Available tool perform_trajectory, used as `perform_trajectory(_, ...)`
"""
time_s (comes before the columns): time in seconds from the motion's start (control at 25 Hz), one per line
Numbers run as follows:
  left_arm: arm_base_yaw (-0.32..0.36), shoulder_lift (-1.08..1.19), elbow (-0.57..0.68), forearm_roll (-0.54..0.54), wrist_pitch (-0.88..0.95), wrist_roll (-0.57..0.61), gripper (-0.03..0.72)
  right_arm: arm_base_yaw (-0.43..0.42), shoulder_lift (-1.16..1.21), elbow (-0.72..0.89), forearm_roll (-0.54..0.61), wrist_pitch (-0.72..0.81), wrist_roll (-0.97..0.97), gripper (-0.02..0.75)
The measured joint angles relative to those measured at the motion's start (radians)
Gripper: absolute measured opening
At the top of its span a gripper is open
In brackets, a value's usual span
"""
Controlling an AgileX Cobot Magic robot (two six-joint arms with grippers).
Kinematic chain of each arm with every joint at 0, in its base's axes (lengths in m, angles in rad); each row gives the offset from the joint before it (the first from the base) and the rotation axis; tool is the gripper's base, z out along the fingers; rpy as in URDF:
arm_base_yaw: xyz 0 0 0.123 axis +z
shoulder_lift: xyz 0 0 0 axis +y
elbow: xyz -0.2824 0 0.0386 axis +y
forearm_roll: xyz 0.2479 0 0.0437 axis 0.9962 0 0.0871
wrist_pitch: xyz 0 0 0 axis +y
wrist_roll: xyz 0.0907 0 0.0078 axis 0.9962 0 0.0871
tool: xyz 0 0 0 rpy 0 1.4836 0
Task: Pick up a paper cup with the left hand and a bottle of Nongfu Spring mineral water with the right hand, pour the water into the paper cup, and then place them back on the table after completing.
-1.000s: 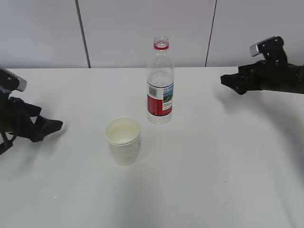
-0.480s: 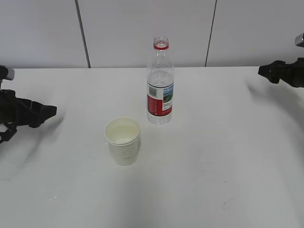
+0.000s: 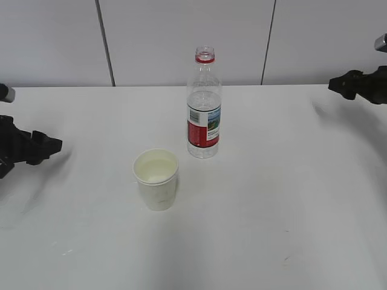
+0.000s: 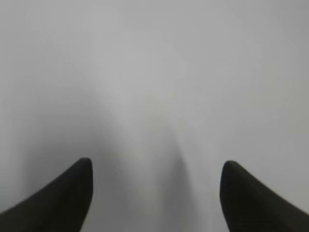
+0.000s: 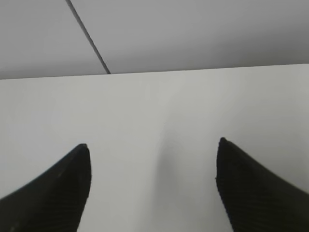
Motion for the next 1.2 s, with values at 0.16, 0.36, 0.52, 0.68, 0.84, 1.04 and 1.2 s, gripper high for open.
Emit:
perform_trajectory(0.16,0.0,-0.101,0.001,0.212,0.14,-0.239,0.5,0.0,0.0,-0.002,-0.037,0.006,0.017,0.594)
perform_trajectory(0.36,0.0,-0.195,0.002,0.529,0.18,-0.56,0.5,0.0,0.0,-0.002,-0.046,0.01,0.025,0.594)
perform_trajectory(0.52,0.022,-0.208,0.003,0.722,0.157,-0.846,0.5,0.0,0.0,-0.002,-0.05,0.012,0.042,0.594)
perform_trajectory(0.68,0.044,-0.208,0.003,0.803,0.028,-1.01,0.48,0.0,0.0,-0.002,-0.078,0.012,0.065,0.594)
perform_trajectory(0.84,0.044,-0.208,0.003,0.803,-0.015,-0.952,0.465,0.0,0.0,-0.002,-0.091,0.012,0.092,0.594)
perform_trajectory(1.04,0.042,-0.208,0.003,0.803,0.15,-0.73,0.461,0.0,0.0,-0.002,-0.111,0.015,0.095,0.594)
perform_trajectory(1.2,0.039,-0.208,0.003,0.803,0.342,-0.512,0.461,0.0,0.0,-0.002,-0.117,0.015,0.101,0.594)
